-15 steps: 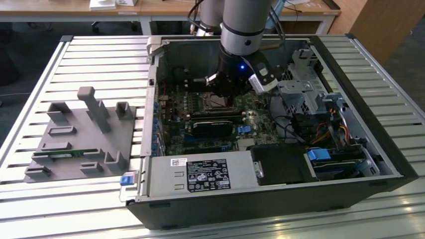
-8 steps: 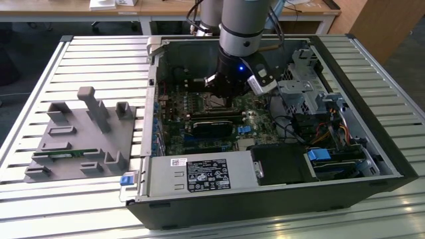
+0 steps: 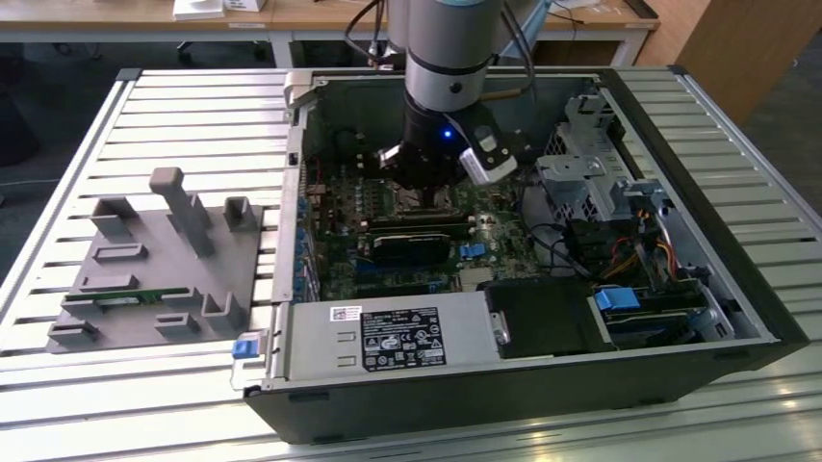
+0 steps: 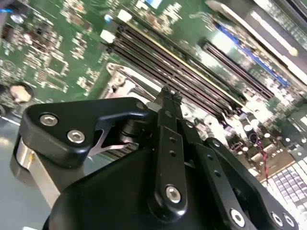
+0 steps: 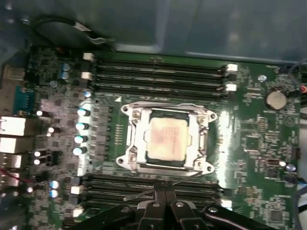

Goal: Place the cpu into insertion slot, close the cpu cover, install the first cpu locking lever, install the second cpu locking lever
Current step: 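Install the second cpu locking lever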

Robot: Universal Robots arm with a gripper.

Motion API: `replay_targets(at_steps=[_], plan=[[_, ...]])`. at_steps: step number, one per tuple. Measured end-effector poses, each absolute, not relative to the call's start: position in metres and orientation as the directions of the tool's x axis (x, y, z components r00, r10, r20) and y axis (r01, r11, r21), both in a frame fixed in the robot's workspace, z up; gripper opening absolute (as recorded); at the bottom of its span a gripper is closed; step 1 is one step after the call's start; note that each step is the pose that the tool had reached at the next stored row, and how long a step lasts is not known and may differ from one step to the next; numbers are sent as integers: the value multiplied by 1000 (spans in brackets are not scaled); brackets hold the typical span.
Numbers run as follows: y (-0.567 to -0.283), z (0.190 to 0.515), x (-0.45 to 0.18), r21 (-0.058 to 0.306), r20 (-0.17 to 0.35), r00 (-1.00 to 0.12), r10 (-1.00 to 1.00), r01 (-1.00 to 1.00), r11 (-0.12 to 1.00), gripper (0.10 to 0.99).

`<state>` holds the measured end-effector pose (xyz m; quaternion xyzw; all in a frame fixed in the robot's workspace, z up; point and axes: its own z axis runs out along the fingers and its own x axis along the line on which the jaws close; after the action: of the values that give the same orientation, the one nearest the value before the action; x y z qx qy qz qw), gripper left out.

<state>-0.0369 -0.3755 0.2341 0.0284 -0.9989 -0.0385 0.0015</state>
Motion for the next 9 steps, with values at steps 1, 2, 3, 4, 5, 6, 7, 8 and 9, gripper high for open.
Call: replay_targets(at_steps=[1,2,3,4,5,6,7,8,9], plan=[[-375,234,-40,77,1,-998,-57,-56,995,106],[-375,234,-42,77,1,-998,-57,-56,995,106],[-375,234,-44,78,1,-998,-57,-56,995,106],[-375,234,-47,78,1,-998,-57,-56,995,106],[-375,233,-48,78,1,-998,-57,-56,995,106],[-375,232,-48,79,1,-998,-57,-56,995,106],[-376,231,-48,79,1,-998,-57,-56,995,106],[-376,230,-48,80,1,-998,-57,-57,995,106],[-376,230,-48,80,1,-998,-57,-56,995,106]])
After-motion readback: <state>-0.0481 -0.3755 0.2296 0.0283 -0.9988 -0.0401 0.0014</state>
